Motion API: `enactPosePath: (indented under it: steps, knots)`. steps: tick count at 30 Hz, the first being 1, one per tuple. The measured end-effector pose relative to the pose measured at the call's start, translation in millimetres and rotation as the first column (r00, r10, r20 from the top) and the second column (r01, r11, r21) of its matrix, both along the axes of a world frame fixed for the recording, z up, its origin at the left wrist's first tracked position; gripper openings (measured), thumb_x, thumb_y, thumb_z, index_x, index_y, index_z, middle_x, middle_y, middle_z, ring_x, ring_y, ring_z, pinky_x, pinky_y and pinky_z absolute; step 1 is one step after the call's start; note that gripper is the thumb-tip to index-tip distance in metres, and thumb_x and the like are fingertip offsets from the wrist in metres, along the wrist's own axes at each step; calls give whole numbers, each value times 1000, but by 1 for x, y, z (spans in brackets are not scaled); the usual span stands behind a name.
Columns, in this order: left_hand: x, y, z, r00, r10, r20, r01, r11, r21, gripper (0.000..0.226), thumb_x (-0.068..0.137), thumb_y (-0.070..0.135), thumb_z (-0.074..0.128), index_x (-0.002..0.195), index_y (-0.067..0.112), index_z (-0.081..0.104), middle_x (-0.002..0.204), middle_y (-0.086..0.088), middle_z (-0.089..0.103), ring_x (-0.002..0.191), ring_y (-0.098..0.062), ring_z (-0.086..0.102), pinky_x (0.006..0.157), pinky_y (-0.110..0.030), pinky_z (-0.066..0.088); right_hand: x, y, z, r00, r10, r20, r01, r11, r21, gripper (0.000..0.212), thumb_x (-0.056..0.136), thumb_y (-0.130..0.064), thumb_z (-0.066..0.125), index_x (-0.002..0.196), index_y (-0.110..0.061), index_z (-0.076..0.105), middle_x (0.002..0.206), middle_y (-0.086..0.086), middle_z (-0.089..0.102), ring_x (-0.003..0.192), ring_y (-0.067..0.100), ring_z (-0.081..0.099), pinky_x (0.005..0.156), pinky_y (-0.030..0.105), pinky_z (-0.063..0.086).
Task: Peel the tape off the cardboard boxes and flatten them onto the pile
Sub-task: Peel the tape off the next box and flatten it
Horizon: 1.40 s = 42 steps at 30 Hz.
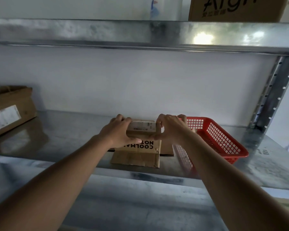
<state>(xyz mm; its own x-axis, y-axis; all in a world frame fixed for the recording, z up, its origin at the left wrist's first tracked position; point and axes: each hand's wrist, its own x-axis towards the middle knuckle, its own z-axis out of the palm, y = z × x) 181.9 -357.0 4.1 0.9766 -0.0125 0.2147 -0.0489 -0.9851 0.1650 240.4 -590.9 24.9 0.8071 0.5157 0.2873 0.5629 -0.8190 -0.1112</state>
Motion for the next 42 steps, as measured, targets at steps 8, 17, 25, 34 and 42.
enactPosePath:
  steps: [8, 17, 25, 34, 42]
  knots:
    - [-1, 38, -3, 950, -180, 255, 227, 960, -167, 65, 68, 58, 90, 107, 33, 44, 116, 11, 41, 102, -12, 52, 76, -31, 51, -3, 21, 2, 986, 33, -165, 26, 938, 346, 44, 74, -62, 83, 93, -34, 55, 92, -14, 71, 80, 6, 68, 59, 17, 52]
    - [-10, 77, -8, 833, -300, 466, 444, 864, -238, 61, 61, 47, 97, 102, 19, 63, 124, 4, 53, 111, -13, 57, 93, -40, 55, -4, 39, 3, 966, 80, -246, 32, 906, 422, 44, 83, -8, 83, 114, -38, 78, 147, 2, 56, 139, 25, 49, 107, 45, 49]
    - [-21, 96, -12, 885, -169, 434, 361, 837, -411, 65, 56, 60, 94, 110, 29, 74, 151, 15, 48, 135, 6, 45, 108, -17, 41, -2, 68, -7, 988, 59, -143, 5, 910, 415, 74, 82, -14, 86, 145, -35, 53, 140, 5, 49, 127, 23, 50, 97, 28, 49]
    - [-24, 118, 2, 955, -285, -77, 192, 797, -573, 121, 36, 68, 100, 132, 83, 28, 163, 12, 29, 150, -25, 31, 121, -51, 36, -4, 75, 11, 987, 64, -144, 14, 874, 486, 73, 71, -31, 94, 126, -46, 49, 136, 6, 43, 126, 29, 42, 100, 44, 50]
    - [-27, 118, 13, 944, -325, -63, 300, 920, -251, 97, 78, 46, 89, 141, 81, 22, 155, 36, -11, 142, -19, 31, 113, -43, 46, -10, 74, 17, 984, 153, -88, -111, 925, 364, 58, 83, -39, 83, 132, -44, 53, 130, 1, 35, 129, 30, 33, 98, 34, 34]
